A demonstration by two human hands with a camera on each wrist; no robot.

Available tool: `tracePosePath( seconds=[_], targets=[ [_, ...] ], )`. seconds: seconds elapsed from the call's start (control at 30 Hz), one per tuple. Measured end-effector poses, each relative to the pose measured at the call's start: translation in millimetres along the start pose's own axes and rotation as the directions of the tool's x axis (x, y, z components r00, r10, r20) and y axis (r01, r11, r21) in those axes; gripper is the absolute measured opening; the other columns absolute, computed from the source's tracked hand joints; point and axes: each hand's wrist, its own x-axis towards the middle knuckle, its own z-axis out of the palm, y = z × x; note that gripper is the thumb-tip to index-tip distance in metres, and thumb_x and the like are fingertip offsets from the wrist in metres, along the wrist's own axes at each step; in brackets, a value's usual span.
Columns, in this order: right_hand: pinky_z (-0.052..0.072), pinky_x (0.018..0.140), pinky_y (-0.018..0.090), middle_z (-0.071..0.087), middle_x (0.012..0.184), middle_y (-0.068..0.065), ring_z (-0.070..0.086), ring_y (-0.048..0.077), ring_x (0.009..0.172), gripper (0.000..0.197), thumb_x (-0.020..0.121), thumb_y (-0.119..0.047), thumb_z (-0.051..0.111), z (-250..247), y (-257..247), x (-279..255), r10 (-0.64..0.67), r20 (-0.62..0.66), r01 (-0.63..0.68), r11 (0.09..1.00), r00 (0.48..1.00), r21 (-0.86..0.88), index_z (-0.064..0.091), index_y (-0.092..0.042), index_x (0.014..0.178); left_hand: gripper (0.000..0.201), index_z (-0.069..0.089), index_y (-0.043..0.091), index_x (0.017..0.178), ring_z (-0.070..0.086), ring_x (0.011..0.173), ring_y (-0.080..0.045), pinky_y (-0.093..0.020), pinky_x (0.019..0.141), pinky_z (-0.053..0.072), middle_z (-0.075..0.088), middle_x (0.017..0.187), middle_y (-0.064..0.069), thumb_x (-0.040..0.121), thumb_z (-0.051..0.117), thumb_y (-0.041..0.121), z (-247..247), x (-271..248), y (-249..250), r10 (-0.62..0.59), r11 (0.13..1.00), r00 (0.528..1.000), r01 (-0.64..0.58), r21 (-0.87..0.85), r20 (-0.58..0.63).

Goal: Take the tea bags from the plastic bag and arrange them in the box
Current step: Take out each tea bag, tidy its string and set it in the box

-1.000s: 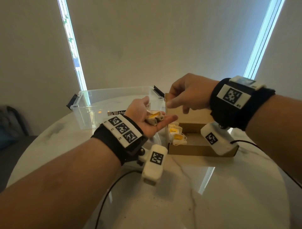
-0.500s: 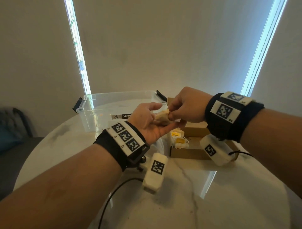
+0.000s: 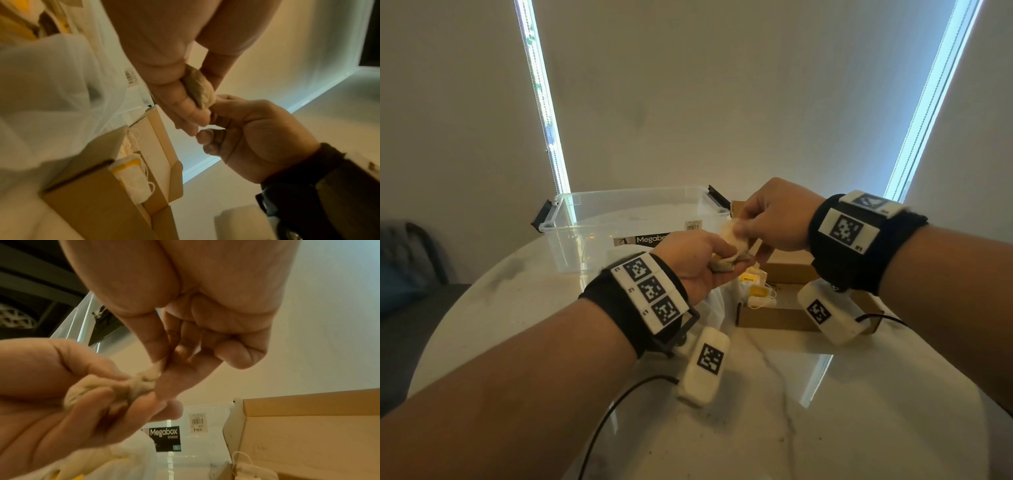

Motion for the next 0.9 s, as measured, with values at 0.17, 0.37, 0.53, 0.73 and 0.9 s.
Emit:
tracePosePath(
  seconds=[0.17,0.37,0.53,0.73,0.9],
  targets=[
    [0.045,0.048,0.013,0.076,0.079,-0.006,0.071,0.005,0.057,0.008,0.096,-0.024,0.066,-16.3,4.6,0.3,0.047,-0.095,-0.038,0.995,0.994,0.091,0.072,-0.02,0.091,0.025,0.056,0.004,0.116,0.057,0.059,-0.011,-0.018,0.042,0.049,0.067,0.101,-0.014,0.093,0.044,0.003,-2.3,-5.2,6.4,-0.126,0.992,0.992,0.126,0.017,-0.005],
    [0.047,0.061,0.021,0.075,0.084,-0.005,0.073,0.006,0.064,0.004,0.091,-0.019,0.072,-32.1,26.7,8.4,0.106,-0.091,-0.11,0.993,0.99,-0.044,0.069,-0.02,0.094,0.018,0.068,0.012,0.102,0.045,0.048,-0.008,-0.02,0.04,0.038,0.065,0.081,-0.002,0.09,0.069,0.025,3.9,0.6,-4.6,0.01,0.753,0.995,0.061,0.655,-0.104],
    [0.054,0.054,0.021,0.072,0.088,0.001,0.072,0.012,0.064,0.016,0.088,-0.008,0.074,-24.4,61.2,33.4,0.287,0.014,-0.266,0.904,0.958,-0.336,0.068,-0.016,0.099,0.021,0.072,0.025,0.105,0.059,0.093,-0.012,-0.027,0.082,0.049,0.06,0.102,0.008,0.084,0.077,0.027,14.2,-0.3,-23.3,0.126,0.177,0.991,-0.058,0.982,0.036],
    [0.06,0.071,0.034,0.071,0.092,0.002,0.069,0.018,0.08,0.026,0.084,-0.011,0.079,-6.5,70.6,62.3,0.339,0.047,-0.261,0.8,0.94,-0.539,0.072,-0.01,0.108,0.024,0.073,0.017,0.114,0.063,0.103,-0.016,-0.028,0.088,0.053,0.068,0.115,-0.001,0.092,0.068,0.025,19.4,9.4,-21.2,0.082,0.058,0.996,-0.043,0.997,0.038],
    [0.058,0.08,0.036,0.07,0.107,0.003,0.067,0.019,0.09,0.031,0.086,-0.018,0.077,13.0,74.4,76.0,0.382,0.105,-0.238,0.744,0.918,-0.624,0.071,-0.011,0.116,0.027,0.072,0.012,0.113,0.064,0.105,-0.02,-0.035,0.095,0.054,0.069,0.113,-0.004,0.094,0.064,0.029,15.8,15.0,-22.3,0.064,-0.003,0.996,-0.067,0.998,0.067]
  ],
)
